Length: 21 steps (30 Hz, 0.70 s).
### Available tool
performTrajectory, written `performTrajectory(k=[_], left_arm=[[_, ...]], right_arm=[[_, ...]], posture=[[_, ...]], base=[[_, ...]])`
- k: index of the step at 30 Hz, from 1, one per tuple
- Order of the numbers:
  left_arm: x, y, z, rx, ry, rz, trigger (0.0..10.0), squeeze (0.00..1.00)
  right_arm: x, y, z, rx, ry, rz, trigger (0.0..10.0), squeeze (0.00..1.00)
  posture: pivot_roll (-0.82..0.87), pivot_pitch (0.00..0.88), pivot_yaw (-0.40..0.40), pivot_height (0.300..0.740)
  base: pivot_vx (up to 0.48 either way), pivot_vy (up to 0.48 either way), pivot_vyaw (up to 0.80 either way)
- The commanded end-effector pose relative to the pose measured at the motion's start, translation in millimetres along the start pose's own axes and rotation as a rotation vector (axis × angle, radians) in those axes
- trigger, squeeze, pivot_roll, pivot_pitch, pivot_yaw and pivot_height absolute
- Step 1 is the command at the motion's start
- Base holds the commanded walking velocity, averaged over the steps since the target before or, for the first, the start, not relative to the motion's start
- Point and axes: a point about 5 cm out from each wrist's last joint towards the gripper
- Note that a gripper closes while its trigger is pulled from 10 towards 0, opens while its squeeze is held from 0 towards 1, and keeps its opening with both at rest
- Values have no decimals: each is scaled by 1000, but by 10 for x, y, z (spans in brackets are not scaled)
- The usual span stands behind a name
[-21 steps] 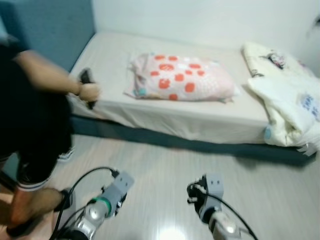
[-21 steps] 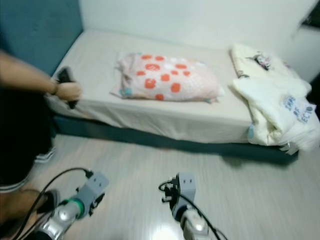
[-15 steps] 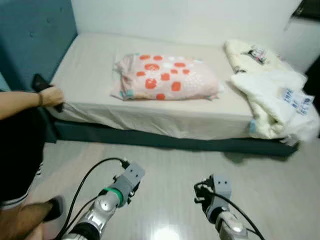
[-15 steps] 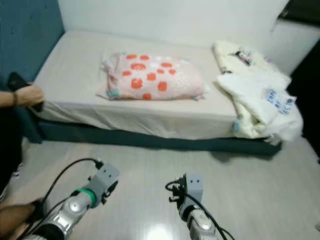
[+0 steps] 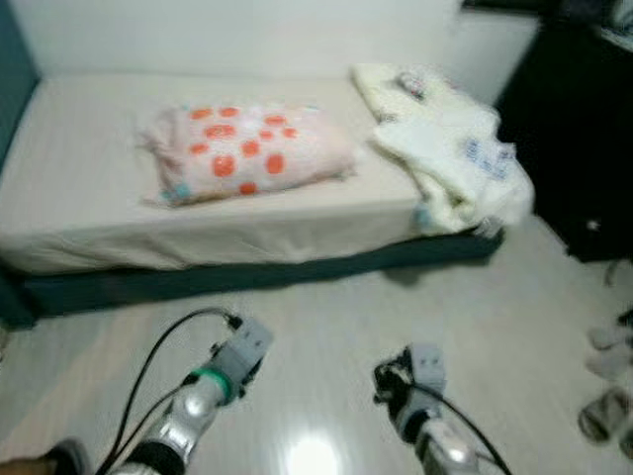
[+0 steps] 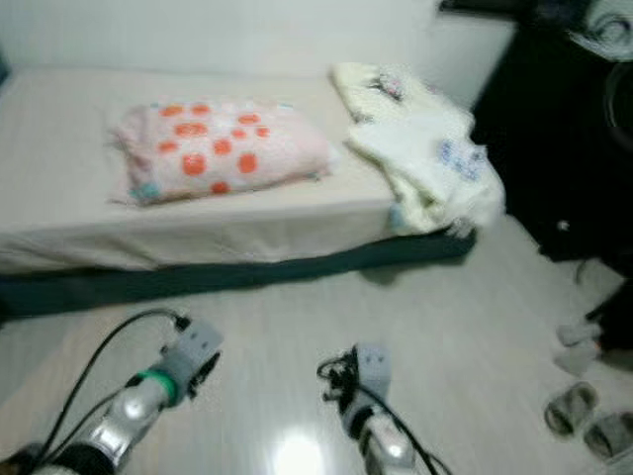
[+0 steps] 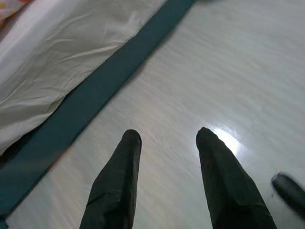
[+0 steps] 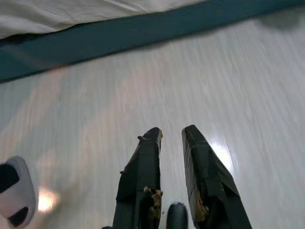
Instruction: Clean up the room
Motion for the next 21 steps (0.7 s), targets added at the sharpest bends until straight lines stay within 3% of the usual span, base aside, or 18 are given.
performTrajectory(k=[1,6,21], left_arm=[[-7,-88,-23,-21,21,-32,10000,0],[-57,-244,-121,-55,65,-120,10000,0],[-64,-272,-173,-80,110,-122,10000,0]], right_arm=[[-34,-71,8,-13,-12,-19,10000,0],[-35,-59,-4,-20,-5,-9,10000,0],[-41,-76,-36,-18,22,-20,10000,0]], posture=[[79,40,-14,737],[71,46,-15,737],[72,43,-26,737]], base=[[0,0,0],[0,0,0],[0,0,0]])
Point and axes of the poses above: a point about 5 cm out from each wrist's last joint towards the gripper, its own x axis pointing out of the wrist towards the gripper, its own z axis along the axis of the wrist's last joint, y = z × x, and after that the axes turned 12 degrees about x, right-handed
